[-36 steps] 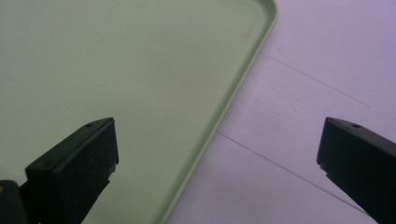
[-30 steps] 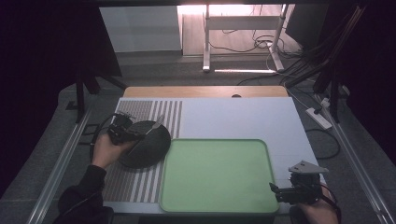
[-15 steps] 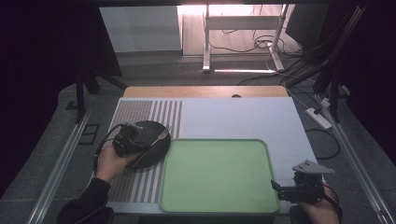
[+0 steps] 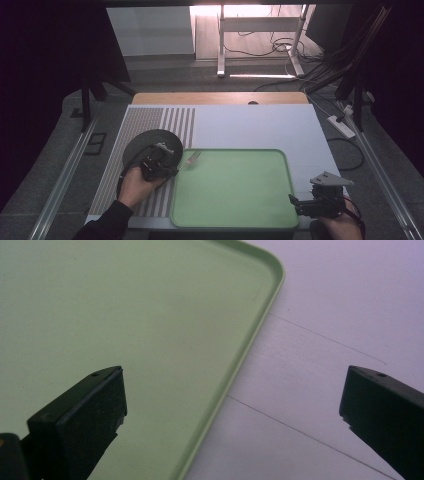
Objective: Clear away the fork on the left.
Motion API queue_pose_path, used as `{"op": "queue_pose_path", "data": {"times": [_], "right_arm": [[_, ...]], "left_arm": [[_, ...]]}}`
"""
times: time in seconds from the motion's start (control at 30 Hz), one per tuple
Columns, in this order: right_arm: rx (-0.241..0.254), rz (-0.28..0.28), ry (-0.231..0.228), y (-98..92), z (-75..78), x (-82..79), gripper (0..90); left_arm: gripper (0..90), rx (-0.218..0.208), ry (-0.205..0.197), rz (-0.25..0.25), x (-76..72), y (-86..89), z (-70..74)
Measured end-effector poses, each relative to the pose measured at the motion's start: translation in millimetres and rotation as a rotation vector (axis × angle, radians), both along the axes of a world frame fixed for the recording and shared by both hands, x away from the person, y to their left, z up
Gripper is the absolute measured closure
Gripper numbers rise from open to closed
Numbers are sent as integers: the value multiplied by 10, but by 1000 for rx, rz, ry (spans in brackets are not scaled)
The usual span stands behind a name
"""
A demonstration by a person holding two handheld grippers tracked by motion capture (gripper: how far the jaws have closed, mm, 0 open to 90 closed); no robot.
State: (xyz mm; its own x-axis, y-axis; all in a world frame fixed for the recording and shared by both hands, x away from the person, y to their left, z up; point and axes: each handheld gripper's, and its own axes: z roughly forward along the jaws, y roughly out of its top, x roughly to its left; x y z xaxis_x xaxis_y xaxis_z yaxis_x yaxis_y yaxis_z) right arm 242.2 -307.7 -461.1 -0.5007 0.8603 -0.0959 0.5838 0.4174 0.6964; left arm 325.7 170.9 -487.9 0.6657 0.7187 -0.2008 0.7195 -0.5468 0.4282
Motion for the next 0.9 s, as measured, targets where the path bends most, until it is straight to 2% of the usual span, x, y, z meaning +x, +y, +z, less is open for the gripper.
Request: {"op": "queue_pose_path", "data": {"times": [0.13,0.17,0.2,0.27,0.3,0.33,0.47,0.6,0.7,0.77,0.8,0.83,0.87,0.9], "right_arm": [[0,-1,4,1,-1,3,0],[-1,-1,5,3,-2,3,0],[-1,-1,5,3,-2,3,0],[-10,6,7,12,-6,4,0],[-10,6,7,12,-6,4,0],[-17,9,10,17,-6,4,0],[-19,12,11,19,-8,4,0],[-20,16,11,25,-10,3,0],[-22,18,11,29,-12,3,0],[-23,20,13,29,-11,3,0],[-24,19,13,28,-12,4,0],[-25,19,14,28,-12,5,0],[-26,18,15,29,-13,6,0],[-26,18,15,29,-14,7,0]], "left_arm": [[840,-20,15,-29,-40,-189,-15],[840,-21,23,-50,-65,-297,-27],[840,-21,23,-50,-65,-297,-27],[840,-13,32,-80,-103,-443,-51],[840,-13,32,-80,-103,-443,-51],[840,-10,38,-86,-125,-518,-73],[840,3,44,-92,-157,-608,-114],[839,35,68,-121,-202,-696,-186],[824,26,81,-145,-214,-707,-201],[783,30,47,-149,-219,-716,-168],[782,30,47,-149,-219,-716,-168],[781,18,23,-143,-215,-717,-138],[807,2,-18,-134,-189,-730,-78],[855,-7,-34,-142,-178,-747,-61]]}}
